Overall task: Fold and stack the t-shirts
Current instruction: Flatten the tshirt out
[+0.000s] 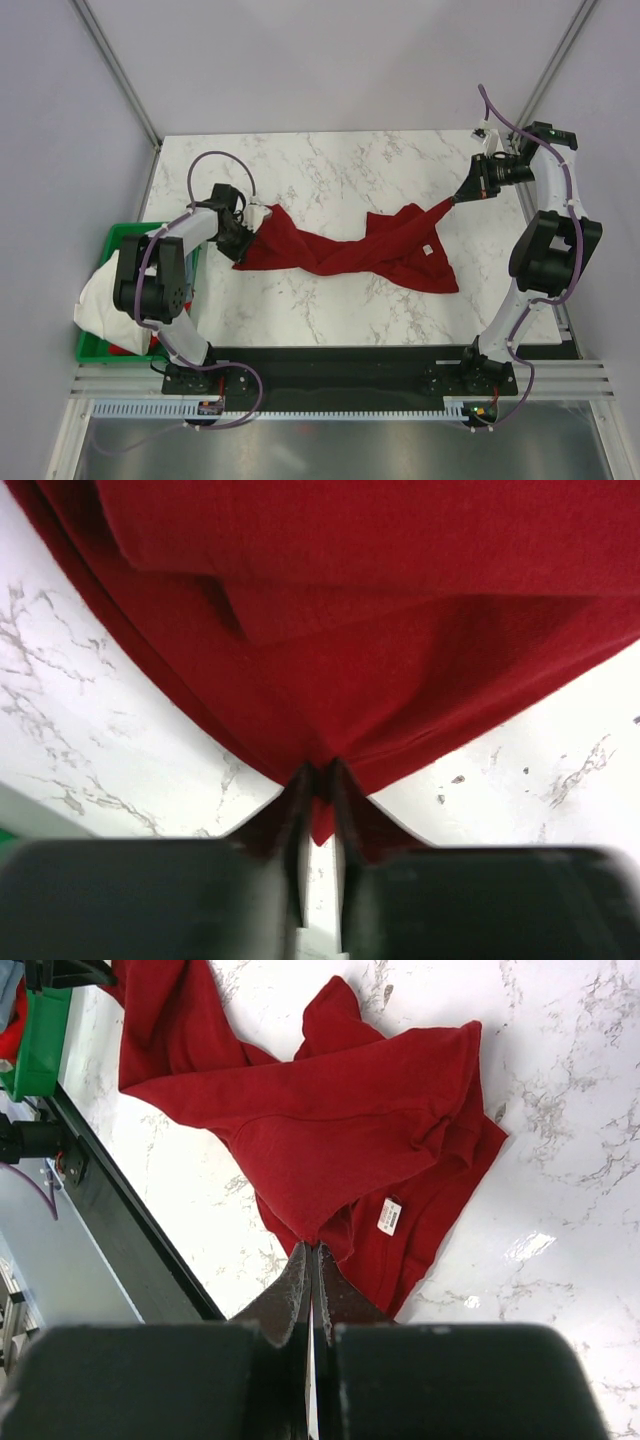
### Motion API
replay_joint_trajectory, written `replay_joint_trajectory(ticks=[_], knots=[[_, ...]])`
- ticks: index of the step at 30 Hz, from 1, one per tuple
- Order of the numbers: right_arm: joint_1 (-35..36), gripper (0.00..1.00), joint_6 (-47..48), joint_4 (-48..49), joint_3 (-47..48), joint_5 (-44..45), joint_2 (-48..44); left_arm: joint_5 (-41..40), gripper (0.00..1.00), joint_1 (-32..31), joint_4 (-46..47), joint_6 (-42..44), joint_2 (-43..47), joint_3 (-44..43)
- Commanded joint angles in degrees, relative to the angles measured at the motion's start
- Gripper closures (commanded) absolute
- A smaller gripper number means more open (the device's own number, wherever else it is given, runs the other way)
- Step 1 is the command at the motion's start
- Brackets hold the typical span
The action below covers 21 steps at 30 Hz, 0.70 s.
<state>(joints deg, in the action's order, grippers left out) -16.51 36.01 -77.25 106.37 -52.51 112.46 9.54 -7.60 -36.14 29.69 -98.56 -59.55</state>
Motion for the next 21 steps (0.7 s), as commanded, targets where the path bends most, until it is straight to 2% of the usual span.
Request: replay_joint_trajectory(ticks=[1, 2, 7, 11, 14, 20, 21], knots=[[-0.3, 1.0, -0.8, -3.5, 3.0, -2.3, 0.6, 2.9, 0.9, -0.1, -2.1, 1.7, -3.0, 0.2], [-0.3, 1.0, -1.3, -2.8, 3.7, -2.4, 0.7, 3.4, 0.98, -0.1, -3.6, 1.6, -3.2, -0.6], [-0.6, 1.0, -4.2, 0.3, 12.7, -2.6, 0.9, 6.7, 0.98, 0.2, -5.9, 2.8, 6.0, -2.1], [-1.7, 1.0, -9.4, 4.6, 17.1, -5.0, -0.5, 7.5, 0.98, 0.3, -11.5, 8.3, 21.2, -1.5], [-2.3, 1.0, -13.5, 8.3, 18.6, -6.1, -1.1, 8.1, 0.98, 0.2, -16.3, 10.5, 28.7, 0.9], [-2.5, 1.0, -16.4, 11.1, 17.7, -6.1, 0.3, 10.5, 0.98, 0.1, -22.9, 10.8, 33.9, 10.0], [-2.5, 1.0, -16.8, 11.2, 17.1, -6.1, 0.7, 11.5, 0.86, 0.2, -23.3, 11.1, 33.9, 10.8]])
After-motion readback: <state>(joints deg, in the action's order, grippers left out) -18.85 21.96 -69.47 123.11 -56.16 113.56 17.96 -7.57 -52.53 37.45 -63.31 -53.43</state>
